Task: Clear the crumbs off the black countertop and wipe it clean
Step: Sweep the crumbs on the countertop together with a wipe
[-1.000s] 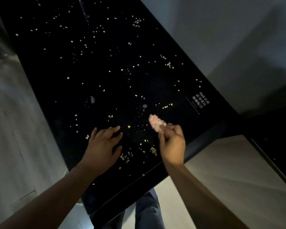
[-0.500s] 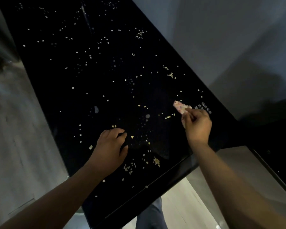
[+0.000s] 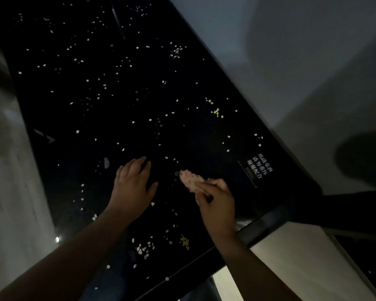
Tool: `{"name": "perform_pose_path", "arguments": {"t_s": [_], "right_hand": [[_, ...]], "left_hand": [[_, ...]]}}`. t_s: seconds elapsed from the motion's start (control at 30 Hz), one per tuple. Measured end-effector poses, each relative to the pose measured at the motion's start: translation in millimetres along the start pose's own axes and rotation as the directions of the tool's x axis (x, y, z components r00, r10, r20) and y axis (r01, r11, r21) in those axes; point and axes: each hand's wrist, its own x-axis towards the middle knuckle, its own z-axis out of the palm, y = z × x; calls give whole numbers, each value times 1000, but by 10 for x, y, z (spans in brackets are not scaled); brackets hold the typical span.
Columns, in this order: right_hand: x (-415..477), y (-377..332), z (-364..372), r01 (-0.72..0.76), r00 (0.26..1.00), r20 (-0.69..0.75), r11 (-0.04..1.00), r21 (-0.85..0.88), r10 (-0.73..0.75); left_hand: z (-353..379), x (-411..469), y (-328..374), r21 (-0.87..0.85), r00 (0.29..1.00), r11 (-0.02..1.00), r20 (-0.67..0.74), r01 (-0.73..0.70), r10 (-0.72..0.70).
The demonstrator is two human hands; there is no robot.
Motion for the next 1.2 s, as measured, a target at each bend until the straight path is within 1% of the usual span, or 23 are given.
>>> {"name": "perform_pose_path", "arguments": {"t_s": [0.03,0.07,0.13,0.2,0.27,0.33,0.4,0.53,0.6,0.67,0.77,0.87,1.0,1.07,1.13,1.2], "right_hand": [[29,2,-69,-3,1000,23,999,34,2],[80,3,-163,11,1000,2,998,63,-11],[266,23,-423,48,990,-137,995,86,-36],[551,77,-739,56,965,-259,998,24,-48],[855,148,-1022,44,935,-345,992,-115,-81],[1110,238,-1218,-7,907,-418,989,-150,-56],[1325,344,-1319,-60,893,-449,986,-156,-16],[1555,516,-1271,-155,912,-405,969,-192,65],[1553,541,-1155,-158,907,-418,963,-217,54],[1509,522,-1023,-131,900,-434,969,-209,28],[1443,489,-869,-47,915,-401,975,-216,-45],[1424,486,-820,1,922,-375,967,-256,-100],[1476,478,-844,21,937,-331,967,-255,-108],[1479,426,-786,37,947,-300,966,-257,-116],[1424,345,-664,84,956,-251,962,-260,-152],[1312,267,-512,140,963,-198,967,-212,-183]], "left_hand": [[15,12,2,16,1000,1000,7,8,-8],[29,15,6,29,1000,999,10,12,-13],[50,9,15,41,1000,999,9,22,-22],[66,-1,24,33,1000,999,2,29,-29],[82,-10,39,8,999,999,-7,42,-42],[102,-17,66,-17,998,998,-20,66,-66],[118,-12,88,-27,996,996,-32,86,-87],[144,10,81,-14,996,997,-43,79,-79],[163,12,73,-10,995,997,-58,77,-77],[173,11,70,-7,995,997,-65,76,-77],[179,13,58,1,996,998,-65,69,-69],[180,14,43,2,996,998,-68,65,-65],[191,21,23,12,996,998,-60,64,-64],[197,26,14,16,997,998,-58,59,-58],[199,29,11,12,996,998,-61,60,-60],[195,32,13,4,996,998,-66,61,-61]]}}
